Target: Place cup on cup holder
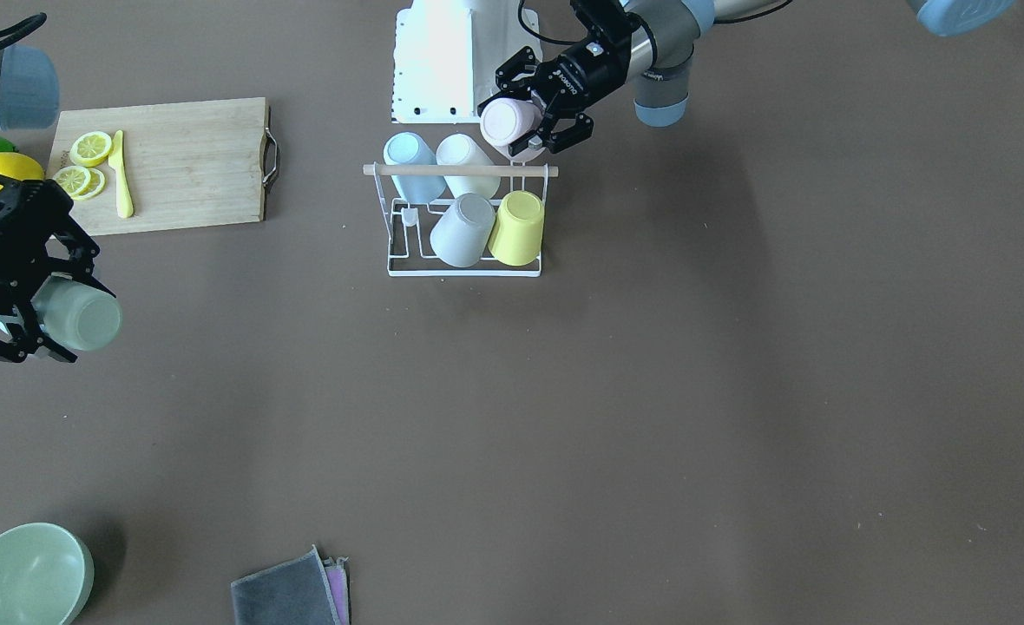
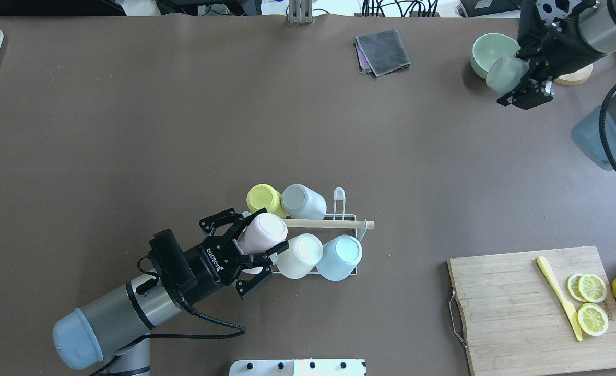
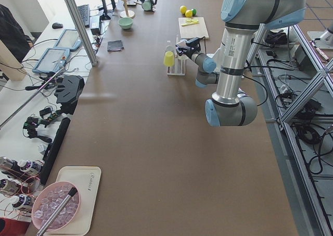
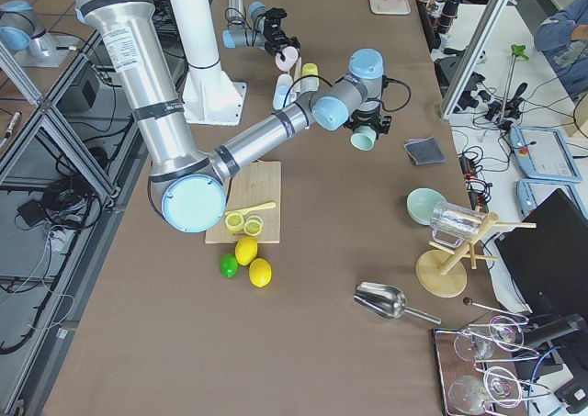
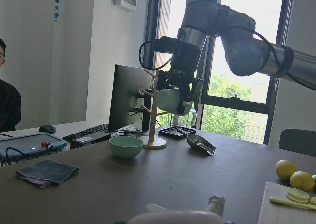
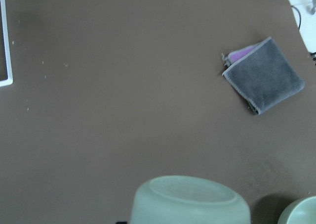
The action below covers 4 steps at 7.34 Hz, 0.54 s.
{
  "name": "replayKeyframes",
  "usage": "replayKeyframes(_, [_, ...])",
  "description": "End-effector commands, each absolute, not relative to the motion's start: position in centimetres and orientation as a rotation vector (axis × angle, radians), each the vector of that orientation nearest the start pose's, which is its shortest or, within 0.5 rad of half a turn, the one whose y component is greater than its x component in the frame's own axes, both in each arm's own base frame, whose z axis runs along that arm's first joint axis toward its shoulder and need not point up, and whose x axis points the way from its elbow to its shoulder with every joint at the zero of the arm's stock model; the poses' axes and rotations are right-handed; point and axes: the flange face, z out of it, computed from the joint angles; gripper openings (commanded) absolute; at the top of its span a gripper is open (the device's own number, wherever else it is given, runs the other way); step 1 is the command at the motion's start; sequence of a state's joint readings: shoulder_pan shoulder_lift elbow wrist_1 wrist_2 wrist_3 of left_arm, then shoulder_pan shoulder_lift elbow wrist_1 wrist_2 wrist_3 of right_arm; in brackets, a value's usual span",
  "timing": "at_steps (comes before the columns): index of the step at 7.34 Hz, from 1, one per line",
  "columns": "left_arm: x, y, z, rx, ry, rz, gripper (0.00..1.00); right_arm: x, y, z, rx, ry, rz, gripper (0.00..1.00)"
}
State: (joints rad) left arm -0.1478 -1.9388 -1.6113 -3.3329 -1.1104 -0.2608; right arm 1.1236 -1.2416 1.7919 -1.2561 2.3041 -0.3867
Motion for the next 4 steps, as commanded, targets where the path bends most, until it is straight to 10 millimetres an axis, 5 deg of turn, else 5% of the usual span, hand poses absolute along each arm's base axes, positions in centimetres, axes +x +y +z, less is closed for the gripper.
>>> replayKeyframes(1, [50.4, -25.5, 27.6, 1.582, 1.371, 0.204, 0.00, -19.8, -55.0, 30.6, 0.978, -0.867, -0.906, 0.00])
replayKeyframes(3, [50.0, -25.5, 27.7, 1.629, 1.320, 0.192, 0.99, -19.9, -54.5, 31.5, 1.063, -0.984, -0.779, 0.00])
replayKeyframes(4, [49.9, -25.0, 27.7, 1.630, 1.347, 0.179, 0.99, -20.5, -54.7, 33.2, 1.095, -1.061, -0.698, 0.00])
